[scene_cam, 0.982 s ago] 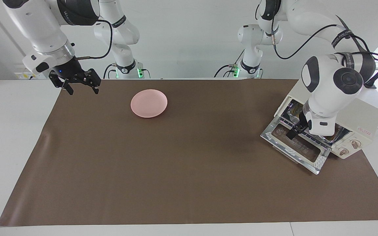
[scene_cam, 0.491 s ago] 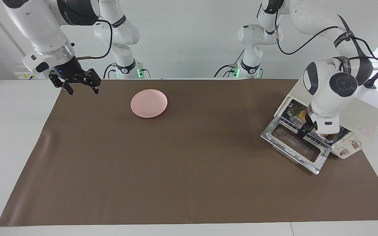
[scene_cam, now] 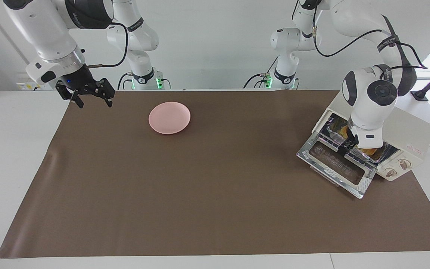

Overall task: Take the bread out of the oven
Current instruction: 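Reach the left gripper into the oven and grasp the foil tray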

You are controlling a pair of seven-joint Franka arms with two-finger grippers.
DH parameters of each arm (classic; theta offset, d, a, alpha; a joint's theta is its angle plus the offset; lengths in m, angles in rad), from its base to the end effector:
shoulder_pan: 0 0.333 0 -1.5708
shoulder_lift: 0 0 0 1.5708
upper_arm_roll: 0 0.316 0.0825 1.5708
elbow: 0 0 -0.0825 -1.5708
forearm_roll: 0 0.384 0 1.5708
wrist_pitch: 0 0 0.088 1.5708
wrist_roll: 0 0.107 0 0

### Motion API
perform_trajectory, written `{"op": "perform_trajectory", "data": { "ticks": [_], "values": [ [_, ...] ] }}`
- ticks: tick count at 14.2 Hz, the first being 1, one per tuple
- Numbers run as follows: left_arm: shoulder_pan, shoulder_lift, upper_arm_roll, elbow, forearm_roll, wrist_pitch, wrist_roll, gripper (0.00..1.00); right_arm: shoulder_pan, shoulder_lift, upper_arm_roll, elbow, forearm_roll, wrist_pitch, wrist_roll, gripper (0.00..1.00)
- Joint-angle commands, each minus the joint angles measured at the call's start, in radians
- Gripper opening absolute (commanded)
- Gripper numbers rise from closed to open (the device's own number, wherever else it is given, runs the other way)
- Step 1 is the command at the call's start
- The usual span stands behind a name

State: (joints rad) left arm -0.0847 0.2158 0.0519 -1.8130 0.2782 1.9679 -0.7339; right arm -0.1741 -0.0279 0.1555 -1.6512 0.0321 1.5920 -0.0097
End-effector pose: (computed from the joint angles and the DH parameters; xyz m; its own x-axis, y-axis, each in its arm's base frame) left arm 0.6118 -0.0040 0.4186 0.8363 0.5358 0.1164 0.5471 -0.8016 -0.2412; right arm 0.5461 -0.0056 0.6036 0.9995 -0.0098 -0.0314 -0.0107 -0.9995 -0.0280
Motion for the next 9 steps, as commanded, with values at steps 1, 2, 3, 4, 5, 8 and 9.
{"op": "perform_trajectory", "data": {
  "ticks": [1,2,3,4,5,8,9],
  "values": [
    [0.010,-0.006,0.002,-0.101,0.018,0.100,-0.054,1.00,-0.012,-0.017,0.007,-0.015,0.003,-0.007,-0.026,1.00],
    [0.010,-0.006,0.002,-0.104,0.018,0.103,-0.056,1.00,-0.012,-0.017,0.007,-0.015,0.002,-0.007,-0.026,1.00],
    [0.010,-0.004,0.002,-0.104,0.018,0.104,-0.056,1.00,-0.012,-0.017,0.007,-0.015,0.003,-0.007,-0.026,1.00],
    [0.010,-0.006,0.002,-0.104,0.016,0.103,-0.055,1.00,-0.012,-0.017,0.007,-0.015,0.003,-0.007,-0.026,1.00],
    [0.010,-0.006,0.002,-0.111,0.018,0.103,-0.055,1.00,-0.012,-0.017,0.007,-0.015,0.003,-0.007,-0.026,1.00],
    [0.011,-0.004,0.002,-0.126,0.018,0.124,-0.056,1.00,-0.012,-0.017,0.007,-0.015,0.003,-0.007,-0.026,1.00],
    [0.011,0.002,0.002,-0.126,0.018,0.132,-0.056,0.87,-0.012,-0.017,0.007,-0.015,0.003,-0.007,-0.026,1.00]
  ]
}}
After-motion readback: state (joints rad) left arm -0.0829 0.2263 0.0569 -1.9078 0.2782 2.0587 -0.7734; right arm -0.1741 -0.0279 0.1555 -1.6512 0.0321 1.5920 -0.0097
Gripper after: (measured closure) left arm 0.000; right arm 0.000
